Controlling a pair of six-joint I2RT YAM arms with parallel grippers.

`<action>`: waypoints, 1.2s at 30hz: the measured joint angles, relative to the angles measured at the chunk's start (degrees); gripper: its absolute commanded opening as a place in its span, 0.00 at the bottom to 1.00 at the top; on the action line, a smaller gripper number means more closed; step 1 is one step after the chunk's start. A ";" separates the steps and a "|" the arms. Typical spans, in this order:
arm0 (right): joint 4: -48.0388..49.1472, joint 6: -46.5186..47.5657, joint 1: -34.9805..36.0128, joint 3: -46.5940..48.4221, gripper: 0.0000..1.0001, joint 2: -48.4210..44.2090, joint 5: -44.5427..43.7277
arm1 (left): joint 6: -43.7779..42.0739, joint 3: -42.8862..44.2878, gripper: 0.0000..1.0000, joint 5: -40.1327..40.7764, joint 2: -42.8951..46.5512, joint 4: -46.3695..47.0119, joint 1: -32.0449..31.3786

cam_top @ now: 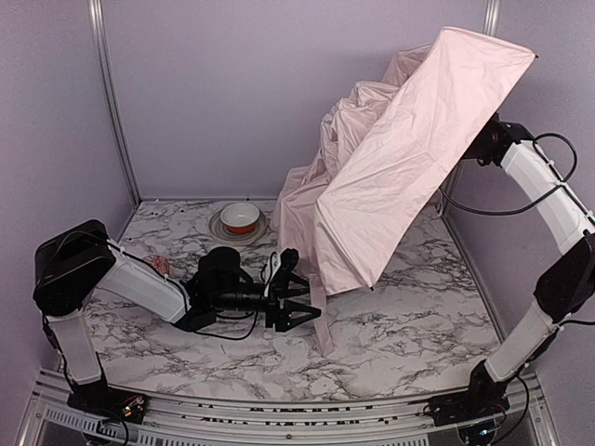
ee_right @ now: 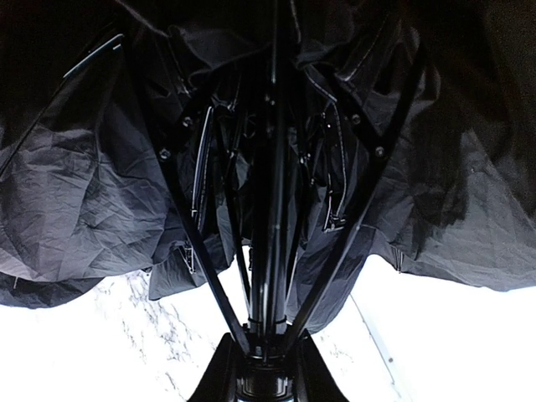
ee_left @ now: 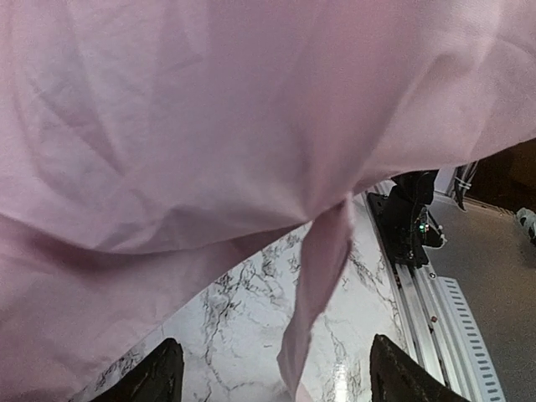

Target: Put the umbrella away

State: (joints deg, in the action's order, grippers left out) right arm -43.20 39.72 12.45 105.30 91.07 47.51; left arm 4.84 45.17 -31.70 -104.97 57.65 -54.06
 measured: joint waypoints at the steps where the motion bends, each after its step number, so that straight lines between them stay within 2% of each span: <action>1: 0.11 -0.26 0.00 0.00 0.00 0.00 0.00 | 0.63 0.04 0.69 -0.48 -0.83 1.64 -0.63; 4: 0.35 -0.72 0.00 0.00 0.00 0.00 0.00 | 2.49 0.07 0.34 -1.27 -3.21 5.18 -1.86; 6: 0.39 -0.85 0.00 0.00 0.00 -0.02 0.00 | 3.32 0.09 0.07 -1.25 -4.57 6.54 -2.29; 7: 0.44 -0.94 0.00 0.00 0.00 -0.07 0.00 | 3.69 0.09 0.00 -1.14 -5.05 6.93 -2.34; 13: 0.02 -1.81 0.15 0.00 0.00 -1.03 0.11 | 2.36 -0.35 0.00 1.90 -5.64 9.25 -1.70; 17: -2.32 -1.62 2.19 0.02 0.00 -2.32 -0.31 | -0.90 0.66 0.00 3.61 -6.29 8.22 1.77; 24: -7.85 1.42 15.58 -2.05 0.00 -6.23 -3.41 | -12.72 14.49 0.00 6.08 -9.92 -4.13 9.05; 29: -2.62 1.75 20.74 -17.94 0.00 -15.52 -6.27 | -19.89 22.32 0.00 6.95 -11.30 -10.43 11.43; 36: 13.46 2.38 31.78 -43.04 0.00 -23.12 -22.14 | -26.01 26.73 0.00 7.85 -14.99 -16.65 14.10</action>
State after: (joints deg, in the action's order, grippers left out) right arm -29.74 42.11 44.23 62.26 67.94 25.36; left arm -21.17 71.90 -23.86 -119.96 40.99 -39.97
